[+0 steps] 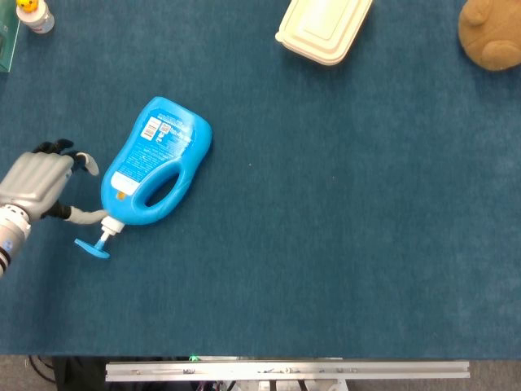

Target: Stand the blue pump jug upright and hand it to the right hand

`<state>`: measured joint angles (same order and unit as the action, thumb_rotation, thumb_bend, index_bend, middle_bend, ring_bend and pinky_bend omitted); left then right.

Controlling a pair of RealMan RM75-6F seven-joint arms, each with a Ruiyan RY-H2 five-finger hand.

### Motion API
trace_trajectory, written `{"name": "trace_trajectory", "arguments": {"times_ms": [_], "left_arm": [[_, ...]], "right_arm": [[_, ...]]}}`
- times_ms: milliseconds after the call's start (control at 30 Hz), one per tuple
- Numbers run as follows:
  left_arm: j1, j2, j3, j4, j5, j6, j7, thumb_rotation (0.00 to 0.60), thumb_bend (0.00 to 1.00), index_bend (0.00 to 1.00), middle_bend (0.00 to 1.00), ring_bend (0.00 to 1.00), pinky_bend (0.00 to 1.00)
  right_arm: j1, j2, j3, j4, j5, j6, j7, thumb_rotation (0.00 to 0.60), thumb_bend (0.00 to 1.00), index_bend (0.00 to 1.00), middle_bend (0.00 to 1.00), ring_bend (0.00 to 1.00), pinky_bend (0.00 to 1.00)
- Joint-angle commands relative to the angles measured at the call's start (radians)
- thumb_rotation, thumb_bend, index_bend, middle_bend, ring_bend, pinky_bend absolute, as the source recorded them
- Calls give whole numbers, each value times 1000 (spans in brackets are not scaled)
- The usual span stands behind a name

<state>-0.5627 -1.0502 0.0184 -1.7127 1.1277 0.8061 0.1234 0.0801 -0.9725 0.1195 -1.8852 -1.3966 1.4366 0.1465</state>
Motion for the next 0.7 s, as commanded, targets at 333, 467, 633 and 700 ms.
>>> {"name": "trace_trajectory", "arguments": {"times_ms": [333,467,633,700], "left_arm": [[-6,-38,11,150,-40,-21,63,600,132,212,272,104,126],[10,-75,11,192,-12,-3,36,600,133,112,202,91,126],[20,-119,19,244,117,26,-31,600,133,0,82,59,126],[22,-132,23,253,161,37,-56,600,132,0,52,48,126]], "right_arm": [[2,-1,0,-8,3,-1,-14,600,84,80,218,107,240],[5,-2,0,-14,3,-4,-23,600,84,80,218,107,240],[6,-3,-2,-24,1,-3,-36,600,84,80,218,107,240],[5,-2,-2,-25,2,-1,-38,600,84,80,218,107,240]]}}
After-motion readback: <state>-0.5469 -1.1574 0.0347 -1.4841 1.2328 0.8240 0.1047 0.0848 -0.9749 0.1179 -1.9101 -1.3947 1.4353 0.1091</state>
